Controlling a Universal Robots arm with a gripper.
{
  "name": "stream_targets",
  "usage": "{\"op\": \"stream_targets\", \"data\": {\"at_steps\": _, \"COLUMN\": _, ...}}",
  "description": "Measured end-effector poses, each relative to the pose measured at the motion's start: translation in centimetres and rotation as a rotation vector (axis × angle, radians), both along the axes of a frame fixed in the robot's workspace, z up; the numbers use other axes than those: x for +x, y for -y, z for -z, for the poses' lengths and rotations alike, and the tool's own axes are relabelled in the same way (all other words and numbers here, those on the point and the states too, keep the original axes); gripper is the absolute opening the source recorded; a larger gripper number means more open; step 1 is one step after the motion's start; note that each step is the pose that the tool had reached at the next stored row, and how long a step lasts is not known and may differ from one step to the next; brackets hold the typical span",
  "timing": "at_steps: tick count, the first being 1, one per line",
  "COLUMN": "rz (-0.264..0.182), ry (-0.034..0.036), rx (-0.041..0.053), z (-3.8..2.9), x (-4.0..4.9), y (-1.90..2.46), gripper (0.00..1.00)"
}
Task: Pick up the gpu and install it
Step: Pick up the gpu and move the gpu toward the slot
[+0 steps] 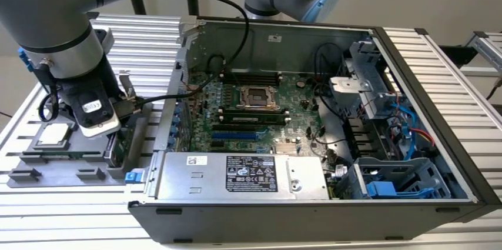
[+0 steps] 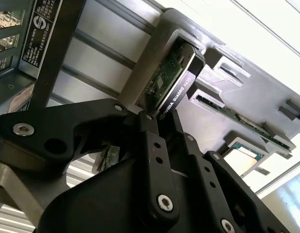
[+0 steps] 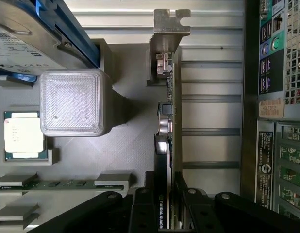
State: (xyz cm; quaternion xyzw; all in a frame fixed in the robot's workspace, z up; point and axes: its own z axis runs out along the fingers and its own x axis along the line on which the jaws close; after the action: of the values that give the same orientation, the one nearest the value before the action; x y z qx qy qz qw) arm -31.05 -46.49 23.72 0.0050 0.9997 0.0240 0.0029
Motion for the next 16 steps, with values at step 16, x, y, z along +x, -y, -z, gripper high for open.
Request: {"op": "stream_targets", "data": {"at_steps": 16, "rz": 0.0, "ry": 0.0004, "rx": 0.0003, "z": 0.1, "x": 0.0, "y": 0.0, "gripper": 0.0}}
